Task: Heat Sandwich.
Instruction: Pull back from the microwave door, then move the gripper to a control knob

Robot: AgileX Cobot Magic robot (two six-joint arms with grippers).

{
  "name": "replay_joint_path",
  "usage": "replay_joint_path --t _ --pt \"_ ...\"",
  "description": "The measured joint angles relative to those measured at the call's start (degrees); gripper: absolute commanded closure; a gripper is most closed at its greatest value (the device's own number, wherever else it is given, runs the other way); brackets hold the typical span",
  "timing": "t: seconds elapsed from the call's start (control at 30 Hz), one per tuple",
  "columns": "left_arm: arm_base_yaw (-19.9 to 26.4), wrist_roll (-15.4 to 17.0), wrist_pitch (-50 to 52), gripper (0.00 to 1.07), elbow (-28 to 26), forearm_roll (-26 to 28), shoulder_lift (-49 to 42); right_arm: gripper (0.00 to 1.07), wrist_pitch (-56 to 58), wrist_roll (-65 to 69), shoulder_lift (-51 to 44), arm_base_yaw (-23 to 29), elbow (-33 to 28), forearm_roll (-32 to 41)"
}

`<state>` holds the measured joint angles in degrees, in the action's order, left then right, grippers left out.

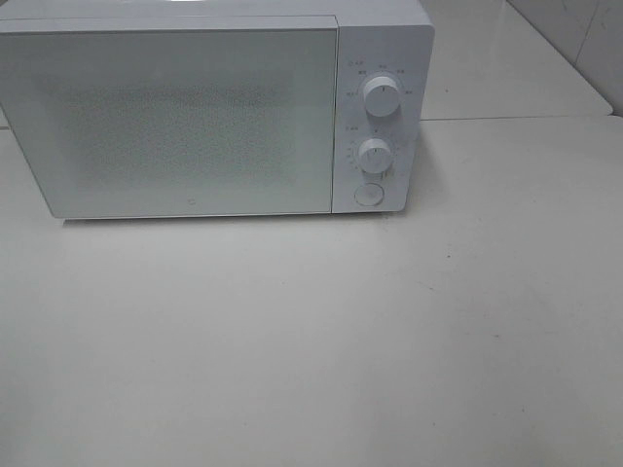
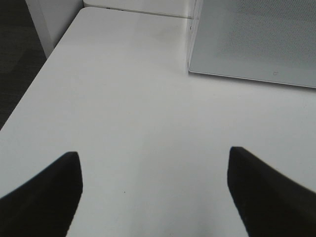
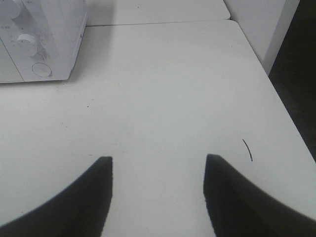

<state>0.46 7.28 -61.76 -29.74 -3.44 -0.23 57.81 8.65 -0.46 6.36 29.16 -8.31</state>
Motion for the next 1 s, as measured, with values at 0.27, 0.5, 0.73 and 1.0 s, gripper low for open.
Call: replay_joint_path --t 0.27,0.5,0.73,1.0 --pt "0.0 0.0 0.0 0.30 0.0 0.0 0.0 0.41 -1.5 -0.7 4.9 0.0 0.1 0.0" --pt "0.0 0.0 0.0 0.30 0.0 0.0 0.0 0.41 -14.3 -1.6 10.9 0.0 0.2 0.0" --pt "0.0 0.0 0.0 0.30 0.0 0.0 0.0 0.41 -28.9 -3.1 19.6 0.0 0.2 0.0" --pt "0.0 0.0 0.0 0.30 0.0 0.0 0.0 0.41 -43.4 -3.4 31.3 0.0 0.2 -0.1"
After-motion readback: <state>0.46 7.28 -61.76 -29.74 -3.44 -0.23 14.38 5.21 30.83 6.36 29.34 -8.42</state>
